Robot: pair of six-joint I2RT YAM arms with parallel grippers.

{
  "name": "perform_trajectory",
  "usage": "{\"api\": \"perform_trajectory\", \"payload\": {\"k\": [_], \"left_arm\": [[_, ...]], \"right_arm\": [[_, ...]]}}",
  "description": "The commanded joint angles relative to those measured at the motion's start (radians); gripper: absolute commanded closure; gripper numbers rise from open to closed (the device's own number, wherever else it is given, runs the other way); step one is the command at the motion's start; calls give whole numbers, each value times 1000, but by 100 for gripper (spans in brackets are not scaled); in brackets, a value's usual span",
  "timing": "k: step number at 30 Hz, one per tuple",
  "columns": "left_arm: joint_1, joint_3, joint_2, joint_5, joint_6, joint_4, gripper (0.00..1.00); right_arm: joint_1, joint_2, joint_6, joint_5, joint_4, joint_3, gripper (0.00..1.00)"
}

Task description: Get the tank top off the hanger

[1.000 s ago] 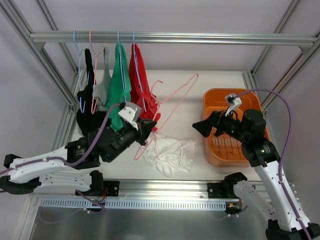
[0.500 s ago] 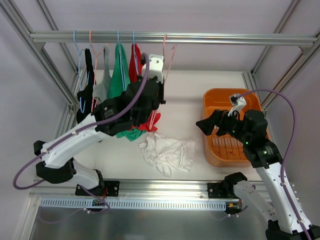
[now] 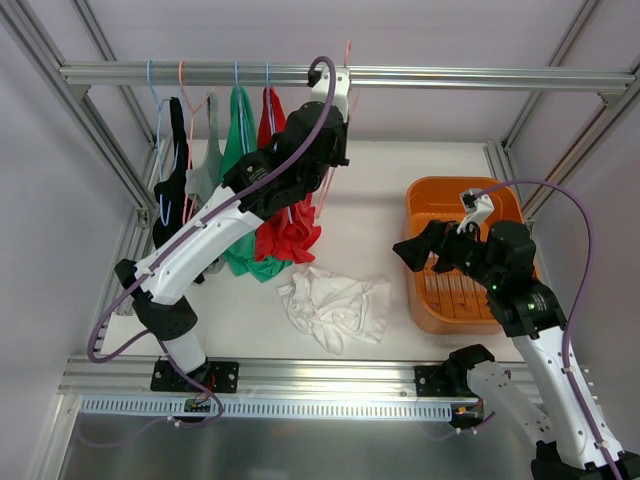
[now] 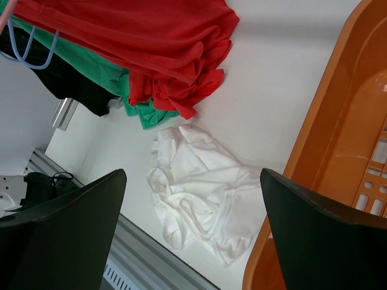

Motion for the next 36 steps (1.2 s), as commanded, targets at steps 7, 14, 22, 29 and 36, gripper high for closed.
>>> {"api": "perform_trajectory", "payload": {"k": [7,14,22,29,36], "left_arm": [[19,12,64,66,-36,-1,100],[21,-42,48,63,-93,2,100],[19,-31,7,105,-99,4,56],[19,-184,-183,94,-104,4,1],[19,-421,-448,213,-81,5,1]], "right_arm": [[2,-16,19,-25,36,4,1],[15,18,-32,-163,46,-10,1],[95,91,-106,-219,45,-13,1],[236,193,-190,-122,43,-5,0],[408,294,-258,75,92,-17,1]]}}
